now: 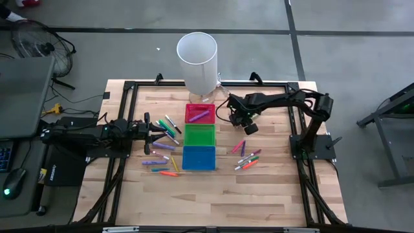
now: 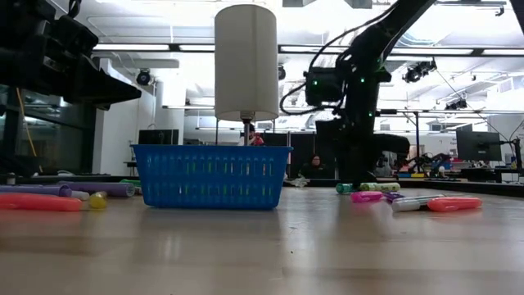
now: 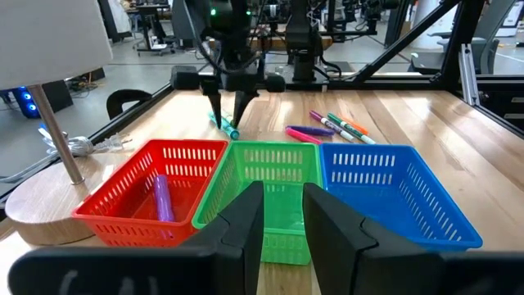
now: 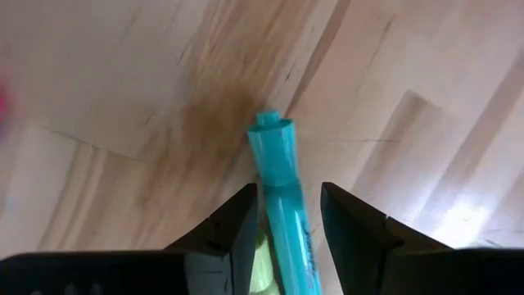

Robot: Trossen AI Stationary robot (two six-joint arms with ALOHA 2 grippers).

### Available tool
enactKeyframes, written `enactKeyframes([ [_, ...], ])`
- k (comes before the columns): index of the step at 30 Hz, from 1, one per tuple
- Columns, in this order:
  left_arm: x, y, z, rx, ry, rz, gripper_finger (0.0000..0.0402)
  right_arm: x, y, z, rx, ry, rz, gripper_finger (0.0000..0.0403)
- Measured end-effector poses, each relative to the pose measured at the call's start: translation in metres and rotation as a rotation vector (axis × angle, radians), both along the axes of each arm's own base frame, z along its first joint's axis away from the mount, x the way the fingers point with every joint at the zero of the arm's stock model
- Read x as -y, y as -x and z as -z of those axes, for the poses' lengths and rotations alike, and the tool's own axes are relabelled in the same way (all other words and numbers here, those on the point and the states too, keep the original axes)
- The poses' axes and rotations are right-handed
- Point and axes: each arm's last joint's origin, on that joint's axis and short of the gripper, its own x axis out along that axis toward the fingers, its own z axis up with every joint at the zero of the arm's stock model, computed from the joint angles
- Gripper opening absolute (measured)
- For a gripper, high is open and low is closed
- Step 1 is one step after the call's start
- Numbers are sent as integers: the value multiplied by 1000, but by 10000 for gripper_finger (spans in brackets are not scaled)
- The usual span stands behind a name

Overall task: Pick & Place Markers
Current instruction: Put the light blue highlighter into the red bin

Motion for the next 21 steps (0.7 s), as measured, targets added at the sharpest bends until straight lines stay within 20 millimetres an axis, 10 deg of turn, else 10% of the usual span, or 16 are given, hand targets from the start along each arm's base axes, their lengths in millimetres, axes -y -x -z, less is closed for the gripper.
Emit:
enactKeyframes([
  [21, 0, 0, 0, 0, 0, 0, 85, 9, 3, 7, 17, -93, 61, 56],
])
